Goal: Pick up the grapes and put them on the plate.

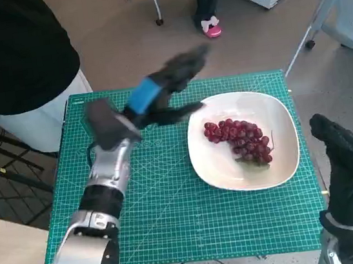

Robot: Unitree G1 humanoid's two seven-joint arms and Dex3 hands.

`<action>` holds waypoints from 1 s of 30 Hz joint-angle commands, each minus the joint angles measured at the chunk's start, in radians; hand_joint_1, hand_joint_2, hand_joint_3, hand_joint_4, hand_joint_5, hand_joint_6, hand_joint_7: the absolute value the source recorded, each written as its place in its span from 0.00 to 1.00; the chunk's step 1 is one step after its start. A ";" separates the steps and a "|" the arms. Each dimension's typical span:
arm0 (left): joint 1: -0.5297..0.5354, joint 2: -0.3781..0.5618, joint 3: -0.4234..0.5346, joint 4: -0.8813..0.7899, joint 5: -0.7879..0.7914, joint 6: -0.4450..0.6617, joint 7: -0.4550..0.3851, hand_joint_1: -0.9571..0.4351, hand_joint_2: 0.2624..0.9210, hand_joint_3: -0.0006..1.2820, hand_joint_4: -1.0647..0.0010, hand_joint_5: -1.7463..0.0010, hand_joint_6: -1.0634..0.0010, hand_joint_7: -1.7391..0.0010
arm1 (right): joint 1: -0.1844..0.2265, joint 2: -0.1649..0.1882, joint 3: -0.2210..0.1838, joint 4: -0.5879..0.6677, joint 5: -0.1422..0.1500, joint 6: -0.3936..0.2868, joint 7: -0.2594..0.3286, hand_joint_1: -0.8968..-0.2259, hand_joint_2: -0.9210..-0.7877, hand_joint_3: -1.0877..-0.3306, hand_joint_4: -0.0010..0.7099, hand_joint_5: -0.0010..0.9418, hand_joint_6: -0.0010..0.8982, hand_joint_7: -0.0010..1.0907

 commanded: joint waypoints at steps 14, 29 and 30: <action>0.157 -0.004 0.088 -0.061 -0.065 -0.041 -0.086 0.23 1.00 0.36 0.93 0.99 0.85 0.99 | -0.008 -0.017 0.023 0.001 0.050 0.070 0.053 0.42 0.00 0.32 0.64 0.00 0.22 0.18; 0.232 0.008 0.084 -0.152 -0.070 -0.006 -0.088 0.22 1.00 0.35 0.88 0.99 0.81 0.99 | 0.002 -0.027 0.028 -0.018 0.080 0.087 0.086 0.42 0.00 0.32 0.64 0.00 0.23 0.18; 0.239 0.008 0.084 -0.162 -0.070 -0.003 -0.087 0.22 1.00 0.35 0.88 0.99 0.80 0.98 | 0.003 -0.028 0.028 -0.021 0.082 0.088 0.088 0.41 0.00 0.32 0.64 0.00 0.23 0.17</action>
